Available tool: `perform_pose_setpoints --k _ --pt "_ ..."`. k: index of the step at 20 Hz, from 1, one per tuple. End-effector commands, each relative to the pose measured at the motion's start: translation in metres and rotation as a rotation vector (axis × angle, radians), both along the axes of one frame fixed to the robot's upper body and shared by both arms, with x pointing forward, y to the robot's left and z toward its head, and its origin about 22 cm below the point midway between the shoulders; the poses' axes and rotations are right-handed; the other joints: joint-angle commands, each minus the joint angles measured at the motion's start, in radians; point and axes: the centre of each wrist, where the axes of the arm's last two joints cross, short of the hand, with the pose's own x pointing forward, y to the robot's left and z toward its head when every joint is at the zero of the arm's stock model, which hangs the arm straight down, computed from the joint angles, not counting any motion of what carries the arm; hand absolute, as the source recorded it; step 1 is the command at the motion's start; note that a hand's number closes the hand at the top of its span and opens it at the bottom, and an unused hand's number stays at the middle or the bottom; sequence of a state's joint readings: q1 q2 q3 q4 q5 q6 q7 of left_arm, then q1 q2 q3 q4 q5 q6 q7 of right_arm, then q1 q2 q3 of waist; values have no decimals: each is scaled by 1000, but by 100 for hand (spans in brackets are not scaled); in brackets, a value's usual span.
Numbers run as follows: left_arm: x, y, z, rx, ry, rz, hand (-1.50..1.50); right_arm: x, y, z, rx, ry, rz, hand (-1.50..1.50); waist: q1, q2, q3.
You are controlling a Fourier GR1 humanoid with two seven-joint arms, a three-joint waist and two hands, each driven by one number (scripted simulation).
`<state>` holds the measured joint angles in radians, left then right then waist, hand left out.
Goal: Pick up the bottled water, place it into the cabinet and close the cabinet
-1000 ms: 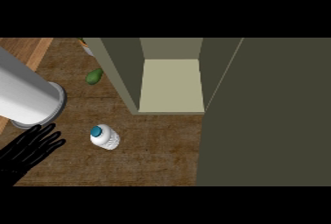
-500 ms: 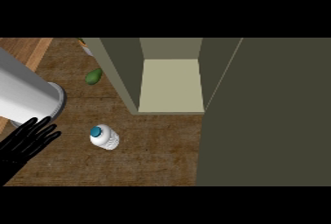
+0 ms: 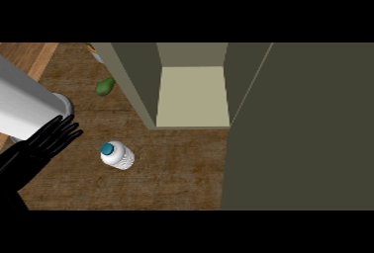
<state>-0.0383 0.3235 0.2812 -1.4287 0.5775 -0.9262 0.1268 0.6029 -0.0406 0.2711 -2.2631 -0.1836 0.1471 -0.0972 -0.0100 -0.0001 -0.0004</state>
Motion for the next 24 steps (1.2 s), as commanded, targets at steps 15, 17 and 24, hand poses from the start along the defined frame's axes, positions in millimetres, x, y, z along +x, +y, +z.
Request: perform_pose_setpoints --k 15,17,24 --pt "42 -5 -76 85 106 2 -150 -26 -6 -27 19 -11 3 -150 -11 1 0" --pt "59 -10 -77 87 127 23 -150 -9 9 -5 38 -19 10 -150 -7 3 -1" --pt "46 -9 -110 59 202 27 -150 -20 -7 -16 25 -9 37 -150 -15 4 -1"
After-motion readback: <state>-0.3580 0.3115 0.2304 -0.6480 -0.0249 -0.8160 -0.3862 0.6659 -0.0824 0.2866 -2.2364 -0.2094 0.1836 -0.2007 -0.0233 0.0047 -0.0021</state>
